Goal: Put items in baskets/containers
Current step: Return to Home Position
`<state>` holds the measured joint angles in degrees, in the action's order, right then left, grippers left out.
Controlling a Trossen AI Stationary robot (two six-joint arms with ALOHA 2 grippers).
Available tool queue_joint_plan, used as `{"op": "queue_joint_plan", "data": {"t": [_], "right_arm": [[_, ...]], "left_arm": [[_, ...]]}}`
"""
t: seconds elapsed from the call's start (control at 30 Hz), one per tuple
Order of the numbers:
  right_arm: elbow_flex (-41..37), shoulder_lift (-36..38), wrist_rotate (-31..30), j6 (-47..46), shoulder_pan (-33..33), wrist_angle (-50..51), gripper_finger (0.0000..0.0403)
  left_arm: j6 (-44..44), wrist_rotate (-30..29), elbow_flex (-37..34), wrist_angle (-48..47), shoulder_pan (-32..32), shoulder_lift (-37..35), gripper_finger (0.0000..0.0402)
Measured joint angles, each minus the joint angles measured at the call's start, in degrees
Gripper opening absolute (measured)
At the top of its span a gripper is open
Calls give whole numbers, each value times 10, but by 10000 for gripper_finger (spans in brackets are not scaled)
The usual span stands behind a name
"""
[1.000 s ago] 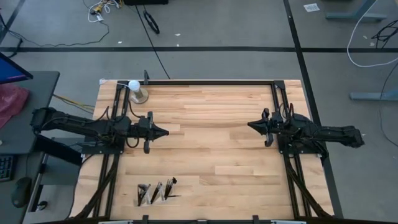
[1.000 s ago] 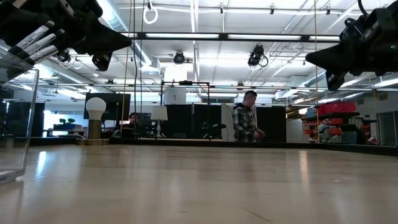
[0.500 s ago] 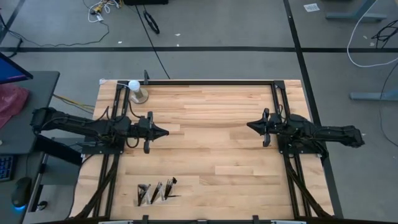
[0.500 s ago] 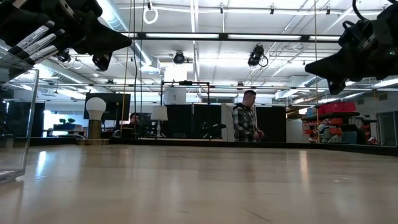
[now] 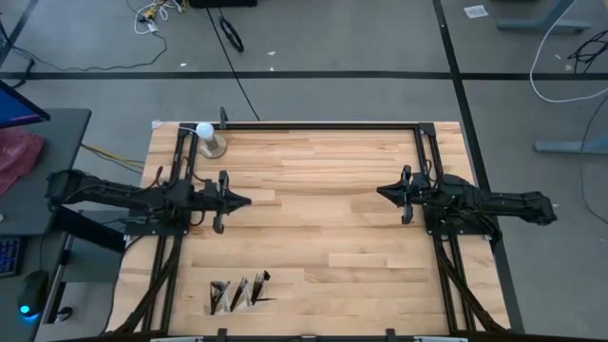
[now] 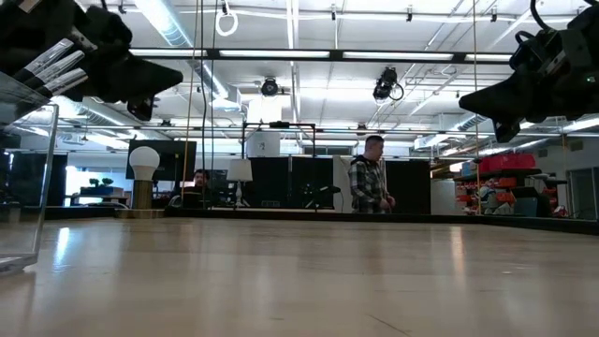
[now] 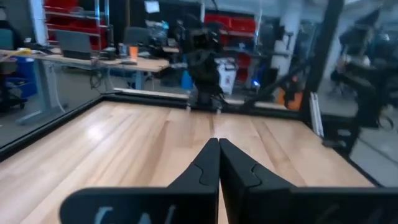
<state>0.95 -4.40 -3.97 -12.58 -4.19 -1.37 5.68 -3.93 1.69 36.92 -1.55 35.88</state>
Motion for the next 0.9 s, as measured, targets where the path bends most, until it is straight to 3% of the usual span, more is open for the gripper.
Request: {"op": "queue_joint_plan", "data": {"t": [0.2, 0.37, 0.9], "right_arm": [[0, 0, 0, 0, 0, 0, 28], [0, 0, 0, 0, 0, 0, 28], [0, 0, 0, 0, 0, 0, 28]], "left_arm": [[20, 120, -12, -30, 83, -82, 1], [15, 169, -12, -75, 119, -132, 1], [-67, 52, -12, -247, -14, -285, 0]]}}
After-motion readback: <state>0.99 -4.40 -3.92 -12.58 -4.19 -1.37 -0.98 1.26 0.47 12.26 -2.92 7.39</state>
